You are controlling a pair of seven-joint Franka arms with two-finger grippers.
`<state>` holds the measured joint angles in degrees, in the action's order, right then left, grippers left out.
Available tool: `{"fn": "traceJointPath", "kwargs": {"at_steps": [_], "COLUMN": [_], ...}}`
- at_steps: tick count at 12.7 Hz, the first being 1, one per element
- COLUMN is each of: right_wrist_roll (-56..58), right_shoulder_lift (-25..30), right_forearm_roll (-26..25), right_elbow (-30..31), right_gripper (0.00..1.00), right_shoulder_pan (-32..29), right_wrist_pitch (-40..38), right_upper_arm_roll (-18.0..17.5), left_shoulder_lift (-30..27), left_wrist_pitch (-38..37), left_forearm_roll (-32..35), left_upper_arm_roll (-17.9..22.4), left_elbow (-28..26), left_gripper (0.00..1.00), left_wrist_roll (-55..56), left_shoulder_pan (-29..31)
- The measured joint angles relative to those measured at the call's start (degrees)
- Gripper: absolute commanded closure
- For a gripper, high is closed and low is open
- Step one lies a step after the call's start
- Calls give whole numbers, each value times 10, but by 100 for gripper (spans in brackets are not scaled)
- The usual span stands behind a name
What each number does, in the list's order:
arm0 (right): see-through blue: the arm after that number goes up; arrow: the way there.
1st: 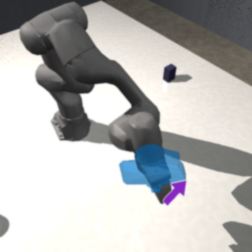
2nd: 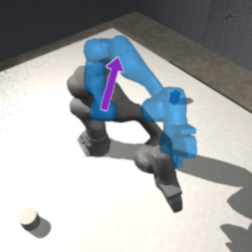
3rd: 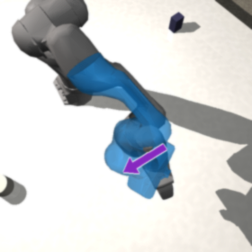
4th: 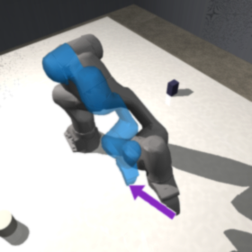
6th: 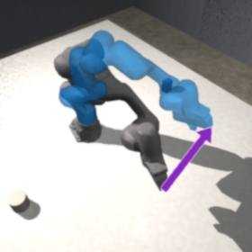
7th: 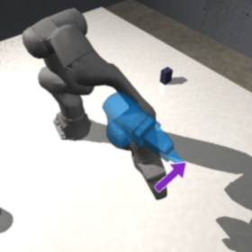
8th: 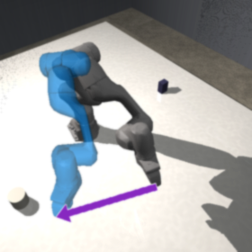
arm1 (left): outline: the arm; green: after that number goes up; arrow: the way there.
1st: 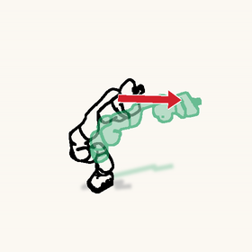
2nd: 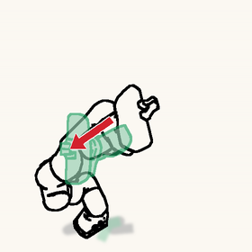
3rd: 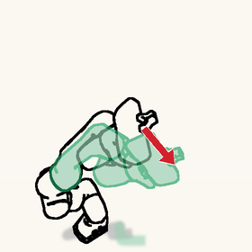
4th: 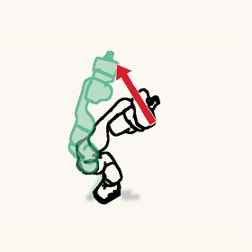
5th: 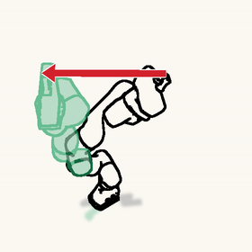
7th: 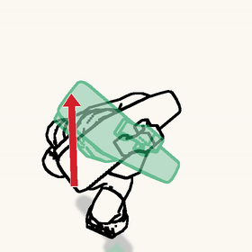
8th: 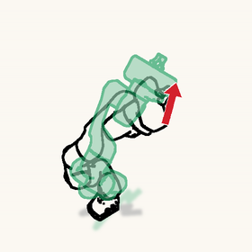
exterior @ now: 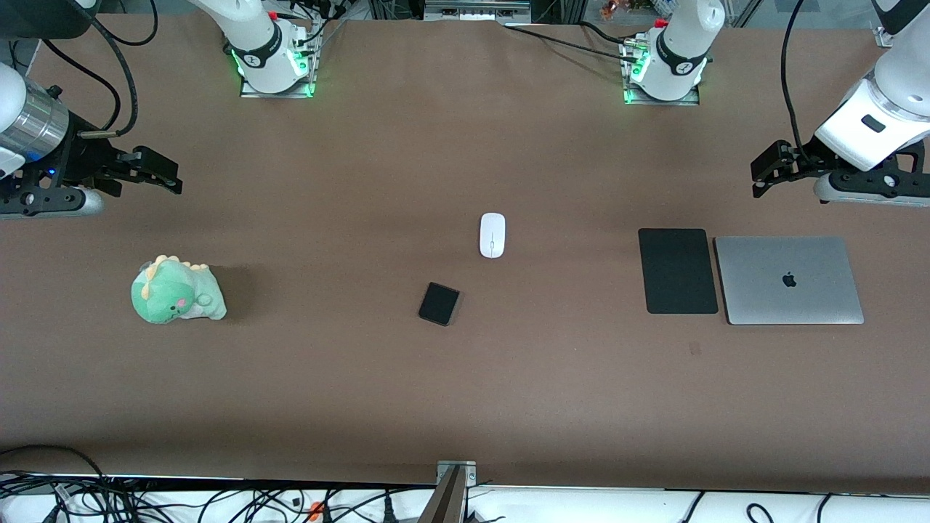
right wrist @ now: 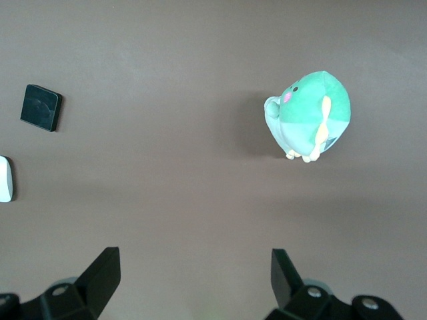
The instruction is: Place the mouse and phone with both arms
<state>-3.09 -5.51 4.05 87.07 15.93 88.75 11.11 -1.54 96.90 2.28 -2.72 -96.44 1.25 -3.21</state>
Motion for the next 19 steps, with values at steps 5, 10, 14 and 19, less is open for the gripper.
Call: {"fn": "traceJointPath", "kwargs": {"at_steps": [5, 10, 14, 19], "right_wrist_roll": [0, 1, 1, 1], "right_shoulder_lift": [0, 0, 0, 0], "right_forearm_roll": [0, 0, 0, 0], "right_elbow": [0, 0, 0, 0], "right_gripper": [0, 0, 0, 0], "right_shoulder_pan": [0, 0, 0, 0], "right_wrist_pitch": [0, 0, 0, 0], "right_upper_arm_roll": [-1, -1, -1, -1], "left_shoulder_lift": [0, 0, 0, 3], "left_wrist_pitch": [-3, -3, -4, -14], "left_forearm_roll": [0, 0, 0, 0], "left_upper_arm_roll": [0, 0, 0, -1], "left_elbow": [0, 0, 0, 0], "left_gripper": [0, 0, 0, 0], "left_wrist_roll": [0, 0, 0, -1], "left_shoulder_pan": [0, 0, 0, -2]}}
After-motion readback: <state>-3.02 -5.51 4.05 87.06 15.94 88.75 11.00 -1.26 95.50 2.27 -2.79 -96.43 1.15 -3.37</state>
